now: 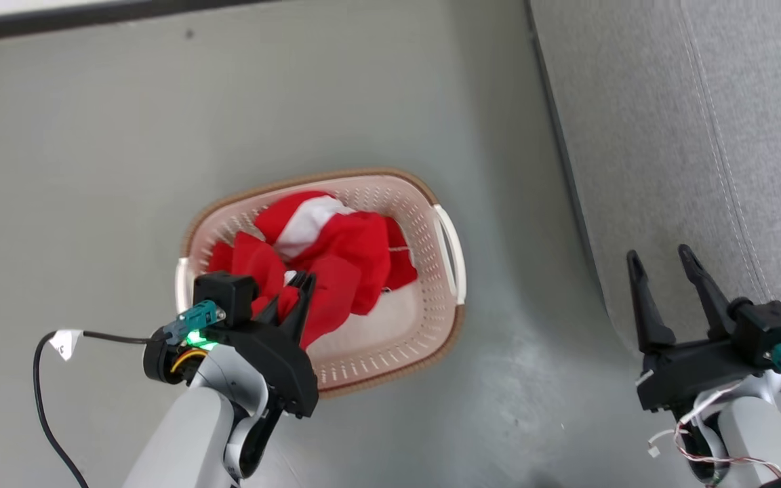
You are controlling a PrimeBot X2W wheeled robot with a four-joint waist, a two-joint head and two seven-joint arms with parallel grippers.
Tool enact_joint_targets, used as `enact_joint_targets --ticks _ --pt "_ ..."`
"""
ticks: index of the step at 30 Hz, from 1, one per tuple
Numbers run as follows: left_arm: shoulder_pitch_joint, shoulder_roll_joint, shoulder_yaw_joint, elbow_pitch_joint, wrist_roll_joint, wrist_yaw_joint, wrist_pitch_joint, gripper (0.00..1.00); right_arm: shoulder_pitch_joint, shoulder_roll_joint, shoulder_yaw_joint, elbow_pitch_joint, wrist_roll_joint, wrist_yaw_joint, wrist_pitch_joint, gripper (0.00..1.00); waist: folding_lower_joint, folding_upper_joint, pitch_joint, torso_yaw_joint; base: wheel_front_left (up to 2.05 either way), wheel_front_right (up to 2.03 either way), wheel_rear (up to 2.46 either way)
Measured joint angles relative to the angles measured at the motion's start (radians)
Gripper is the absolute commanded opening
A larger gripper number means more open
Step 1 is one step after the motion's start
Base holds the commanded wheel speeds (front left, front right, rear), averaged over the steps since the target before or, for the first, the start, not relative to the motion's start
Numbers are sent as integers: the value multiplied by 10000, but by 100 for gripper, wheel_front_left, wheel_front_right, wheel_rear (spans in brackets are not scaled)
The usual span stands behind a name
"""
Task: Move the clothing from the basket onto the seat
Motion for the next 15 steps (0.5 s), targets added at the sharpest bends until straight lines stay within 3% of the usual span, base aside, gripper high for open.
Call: enact_joint_targets --ticks 15 --pt "608 -159 -215 -663 -401 -79 -479 0 1151 -222 -408 278 0 102 0 100 0 -1 -1938 1020 0 0 0"
